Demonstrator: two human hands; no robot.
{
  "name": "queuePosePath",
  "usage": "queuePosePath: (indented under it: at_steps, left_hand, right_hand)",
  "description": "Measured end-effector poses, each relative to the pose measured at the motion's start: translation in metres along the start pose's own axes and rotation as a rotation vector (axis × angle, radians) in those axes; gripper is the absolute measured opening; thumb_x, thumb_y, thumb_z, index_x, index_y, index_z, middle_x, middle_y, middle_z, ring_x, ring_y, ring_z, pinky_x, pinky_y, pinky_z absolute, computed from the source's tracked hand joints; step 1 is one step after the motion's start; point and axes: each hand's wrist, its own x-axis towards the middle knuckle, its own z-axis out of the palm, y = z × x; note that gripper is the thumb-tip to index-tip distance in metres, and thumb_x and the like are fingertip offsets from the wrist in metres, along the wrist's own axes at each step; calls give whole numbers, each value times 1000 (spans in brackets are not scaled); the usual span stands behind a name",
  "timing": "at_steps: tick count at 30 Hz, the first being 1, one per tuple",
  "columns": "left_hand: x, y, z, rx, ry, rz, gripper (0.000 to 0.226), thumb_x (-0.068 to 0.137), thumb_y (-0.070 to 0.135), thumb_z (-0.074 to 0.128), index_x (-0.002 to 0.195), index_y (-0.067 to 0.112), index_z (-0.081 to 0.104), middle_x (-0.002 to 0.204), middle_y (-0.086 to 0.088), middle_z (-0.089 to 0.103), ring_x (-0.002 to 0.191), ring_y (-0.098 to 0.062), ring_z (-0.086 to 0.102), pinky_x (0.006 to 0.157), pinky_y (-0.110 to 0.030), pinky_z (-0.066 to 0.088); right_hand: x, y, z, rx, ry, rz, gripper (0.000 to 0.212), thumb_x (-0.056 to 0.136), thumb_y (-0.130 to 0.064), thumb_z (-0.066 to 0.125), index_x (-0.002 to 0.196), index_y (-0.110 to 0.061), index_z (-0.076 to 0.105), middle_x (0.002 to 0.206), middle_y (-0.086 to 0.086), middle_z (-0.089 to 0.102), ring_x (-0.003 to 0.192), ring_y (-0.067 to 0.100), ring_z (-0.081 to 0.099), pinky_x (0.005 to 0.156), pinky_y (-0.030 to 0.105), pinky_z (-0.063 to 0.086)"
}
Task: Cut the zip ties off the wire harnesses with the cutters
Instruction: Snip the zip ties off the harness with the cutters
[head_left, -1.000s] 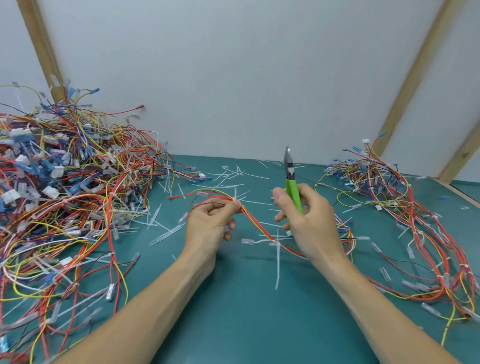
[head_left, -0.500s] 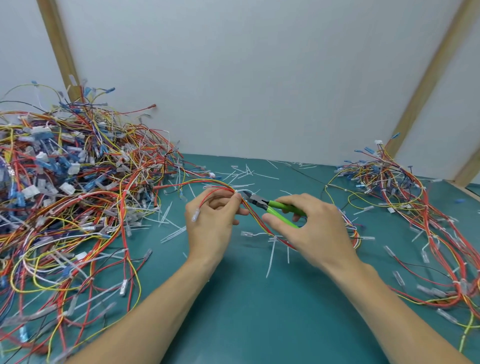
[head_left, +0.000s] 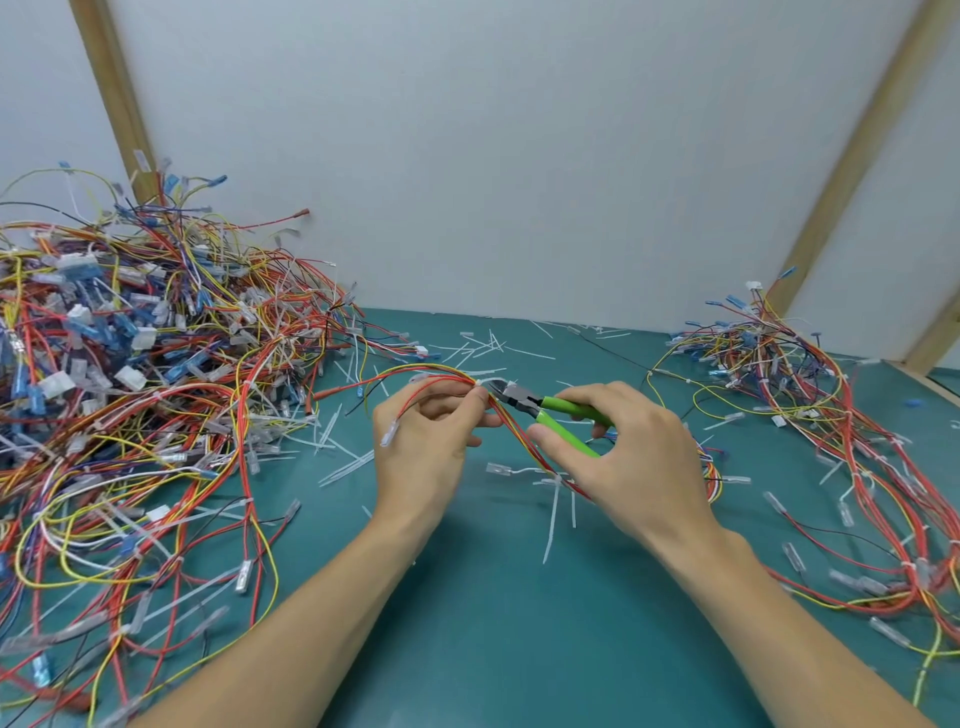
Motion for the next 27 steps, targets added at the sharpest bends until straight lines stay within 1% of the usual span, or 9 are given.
queuePosePath:
  at_steps: [2, 4, 11, 13, 17, 21, 24, 25, 27]
  left_hand:
    - [-1, 0, 0, -11, 4, 17, 8, 88, 7, 74, 83, 2, 69, 70, -4, 75, 69, -20, 76, 57, -25, 58]
    - [0, 0, 0, -19, 10, 20, 8, 88, 6, 73, 83, 1, 69, 70, -4, 75, 69, -21, 76, 57, -27, 58]
    - [-1, 1, 1, -36, -9, 28, 7, 87, 6, 75, 82, 5, 70, 69, -4, 75, 69, -23, 76, 59, -27, 58]
    - [-3, 1, 2, -28, -30, 46, 6, 87, 7, 75, 83, 7, 71, 71, -5, 75, 71, -22, 76, 60, -28, 58]
    - [-5, 0, 3, -40, -60, 82, 5, 89, 9, 75, 87, 7, 71, 77, -6, 76, 76, -22, 77, 64, -34, 58]
    - [-6, 0, 3, -27, -76, 120, 9, 91, 12, 73, 92, 6, 67, 79, -4, 76, 77, -19, 76, 60, -27, 57]
    - [-6, 1, 4, 28, -53, 116, 19, 90, 21, 76, 93, 8, 62, 75, -2, 76, 74, -15, 76, 61, -25, 56]
    - [-6, 1, 5, 30, -50, 107, 20, 89, 23, 76, 92, 8, 63, 76, -2, 76, 73, -15, 76, 61, -25, 55]
    - [-5, 2, 5, 4, -52, 91, 16, 89, 22, 77, 90, 11, 65, 77, -2, 76, 73, -16, 76, 59, -22, 53]
  right_hand:
    - [0, 0, 0, -5, 1, -7, 46, 78, -76, 60, 102, -39, 72, 93, -22, 65, 80, -2, 60, 69, 20, 46]
    - [0, 1, 0, -3, 3, -12, 46, 78, -76, 61, 102, -39, 72, 93, -22, 65, 80, -2, 60, 68, 19, 45]
    - [0, 0, 0, -10, 12, -28, 44, 79, -74, 63, 104, -40, 72, 95, -23, 65, 81, -3, 59, 68, 11, 39]
    - [-1, 0, 1, -18, 19, -27, 44, 79, -74, 62, 104, -39, 72, 95, -22, 65, 80, -2, 59, 68, 13, 42]
    - [0, 1, 1, 14, 26, 2, 43, 79, -74, 62, 102, -40, 75, 94, -24, 67, 79, 3, 61, 70, 27, 51]
    - [1, 1, 1, 85, 14, 42, 37, 78, -72, 64, 97, -43, 76, 89, -22, 70, 78, 6, 63, 72, 34, 54]
    - [2, 1, 0, 134, -17, 56, 31, 80, -74, 62, 96, -49, 71, 82, -17, 70, 76, 8, 63, 68, 35, 53]
    - [2, 1, 1, 150, -38, 66, 30, 80, -75, 60, 97, -51, 69, 77, -16, 70, 71, 9, 62, 65, 34, 52]
    - [2, 2, 2, 208, -106, 105, 31, 81, -77, 58, 94, -53, 72, 63, -16, 64, 57, 9, 54, 57, 30, 48]
